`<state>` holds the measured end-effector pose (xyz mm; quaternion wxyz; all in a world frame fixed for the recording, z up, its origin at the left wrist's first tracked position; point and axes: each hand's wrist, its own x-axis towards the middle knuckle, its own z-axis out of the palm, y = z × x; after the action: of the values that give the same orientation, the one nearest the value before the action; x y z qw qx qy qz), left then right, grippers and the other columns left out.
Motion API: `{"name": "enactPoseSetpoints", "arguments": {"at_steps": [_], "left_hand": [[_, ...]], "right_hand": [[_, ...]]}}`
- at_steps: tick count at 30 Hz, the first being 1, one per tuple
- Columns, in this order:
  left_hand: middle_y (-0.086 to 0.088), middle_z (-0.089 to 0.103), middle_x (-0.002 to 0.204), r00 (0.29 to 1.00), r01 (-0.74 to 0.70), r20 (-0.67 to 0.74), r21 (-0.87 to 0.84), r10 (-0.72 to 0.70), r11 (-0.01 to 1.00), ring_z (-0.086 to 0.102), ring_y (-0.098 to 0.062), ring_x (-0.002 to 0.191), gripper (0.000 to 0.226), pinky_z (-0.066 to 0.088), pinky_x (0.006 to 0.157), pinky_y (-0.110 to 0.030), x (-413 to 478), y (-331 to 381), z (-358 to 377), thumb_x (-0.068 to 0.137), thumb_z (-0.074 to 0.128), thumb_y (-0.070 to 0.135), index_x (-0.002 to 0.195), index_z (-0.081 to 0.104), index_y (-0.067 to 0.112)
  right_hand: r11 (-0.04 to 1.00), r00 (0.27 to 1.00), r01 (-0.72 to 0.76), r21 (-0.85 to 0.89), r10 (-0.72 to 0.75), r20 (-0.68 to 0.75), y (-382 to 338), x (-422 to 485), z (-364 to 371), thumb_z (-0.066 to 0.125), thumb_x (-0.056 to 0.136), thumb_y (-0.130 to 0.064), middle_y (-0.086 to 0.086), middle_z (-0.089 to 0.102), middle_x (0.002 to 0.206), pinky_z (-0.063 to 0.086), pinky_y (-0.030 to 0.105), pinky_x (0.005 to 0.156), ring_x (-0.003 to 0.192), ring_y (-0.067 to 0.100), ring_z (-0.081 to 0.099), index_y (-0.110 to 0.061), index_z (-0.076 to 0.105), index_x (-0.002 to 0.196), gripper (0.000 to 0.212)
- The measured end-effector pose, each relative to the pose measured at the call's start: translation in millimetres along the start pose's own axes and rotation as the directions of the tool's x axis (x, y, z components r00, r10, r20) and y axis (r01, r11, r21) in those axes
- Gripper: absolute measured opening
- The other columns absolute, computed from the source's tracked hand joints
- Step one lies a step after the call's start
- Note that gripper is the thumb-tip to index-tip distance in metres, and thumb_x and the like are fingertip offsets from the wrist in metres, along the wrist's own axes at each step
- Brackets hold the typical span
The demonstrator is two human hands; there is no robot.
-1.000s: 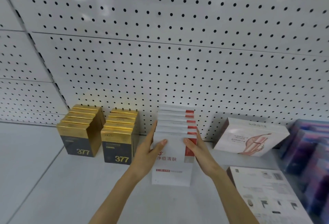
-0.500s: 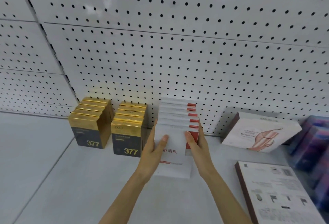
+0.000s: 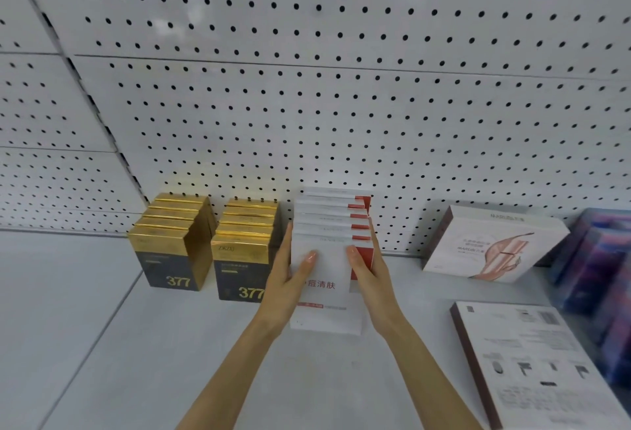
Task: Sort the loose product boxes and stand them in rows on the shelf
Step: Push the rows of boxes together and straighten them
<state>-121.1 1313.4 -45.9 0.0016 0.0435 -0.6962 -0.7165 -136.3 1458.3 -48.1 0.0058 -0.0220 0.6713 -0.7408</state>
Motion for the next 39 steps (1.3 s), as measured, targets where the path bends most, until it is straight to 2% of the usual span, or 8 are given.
{"name": "enactPoseSetpoints", "arguments": {"at_steps": [8,14,20,28,32,35,37,39], "left_hand": [[0.012,0.056,0.129,1.000,-0.008,0.001,0.051,0.008,0.999,0.062,-0.016,0.109,0.074,0.058,0.082,-0.040,6,-3,7,0.073,0.059,0.059,0.139,0.029,0.048],[0.013,0.057,0.128,0.999,-0.003,0.033,0.032,0.002,0.999,0.064,-0.013,0.106,0.066,0.059,0.075,-0.031,5,-2,5,0.076,0.059,0.056,0.136,0.032,0.050],[0.023,0.049,0.134,0.992,-0.084,0.094,0.021,0.081,0.996,0.061,-0.003,0.109,0.077,0.058,0.076,-0.029,0,-1,-6,0.085,0.058,0.038,0.146,0.012,0.048],[0.014,0.047,0.141,0.985,-0.156,0.090,0.100,0.148,0.983,0.055,-0.011,0.120,0.067,0.058,0.082,-0.032,-2,-1,-6,0.089,0.056,0.044,0.142,0.016,0.055],[0.016,0.026,0.154,0.905,-0.388,-0.008,0.396,0.426,0.832,0.033,-0.010,0.139,0.068,0.049,0.098,-0.048,-7,3,-4,0.092,0.050,0.044,0.146,0.010,0.052],[0.006,0.016,0.159,0.803,-0.482,0.036,0.627,0.595,0.612,0.016,-0.015,0.146,0.062,0.034,0.110,-0.051,-7,12,1,0.097,0.049,0.036,0.150,0.018,0.035],[0.002,0.023,0.157,0.728,-0.522,0.100,0.722,0.678,0.454,0.013,-0.011,0.146,0.051,0.028,0.113,-0.042,-11,21,12,0.097,0.048,0.032,0.145,0.033,0.026],[-0.001,0.035,0.150,0.666,-0.596,0.171,0.708,0.726,0.379,0.021,-0.010,0.144,0.044,0.027,0.115,-0.040,-20,30,34,0.096,0.048,0.029,0.138,0.046,0.016]], "right_hand": [[1.000,1.000,0.006,0.004,-0.006,-0.006,-3,-4,-6,0.053,0.086,-0.042,-0.013,0.059,0.132,0.054,0.019,0.079,0.111,0.002,0.062,-0.037,0.032,0.147,0.064],[0.998,1.000,-0.022,-0.050,0.022,-0.006,0,-3,-8,0.053,0.084,-0.048,-0.013,0.056,0.135,0.053,0.016,0.079,0.113,0.002,0.060,-0.037,0.029,0.149,0.070],[0.993,0.998,-0.014,-0.119,0.022,0.065,-1,0,-14,0.053,0.087,-0.046,-0.017,0.054,0.137,0.051,0.026,0.096,0.118,0.002,0.057,-0.044,0.022,0.149,0.069],[0.985,1.000,-0.001,-0.172,0.004,0.021,-4,-3,-10,0.052,0.085,-0.053,-0.020,0.046,0.142,0.047,0.018,0.096,0.125,-0.002,0.049,-0.046,0.023,0.148,0.070],[0.955,1.000,0.011,-0.297,-0.010,0.006,-12,-15,-34,0.053,0.082,-0.064,-0.025,0.031,0.150,0.028,0.027,0.114,0.138,-0.002,0.031,-0.046,0.023,0.148,0.075],[0.890,0.999,0.028,-0.455,-0.045,-0.028,-23,-33,-84,0.059,0.087,-0.049,-0.022,0.037,0.147,0.027,0.024,0.113,0.134,-0.003,0.034,-0.040,0.039,0.143,0.060],[0.820,0.996,0.006,-0.572,-0.056,-0.069,-29,-51,-126,0.062,0.090,-0.036,-0.020,0.041,0.141,0.026,0.018,0.108,0.129,-0.004,0.036,-0.036,0.047,0.137,0.050],[0.726,0.992,-0.071,-0.684,-0.020,-0.124,-29,-69,-169,0.061,0.091,-0.036,-0.019,0.040,0.141,0.021,0.018,0.106,0.131,0.001,0.034,-0.036,0.048,0.135,0.047]]}}
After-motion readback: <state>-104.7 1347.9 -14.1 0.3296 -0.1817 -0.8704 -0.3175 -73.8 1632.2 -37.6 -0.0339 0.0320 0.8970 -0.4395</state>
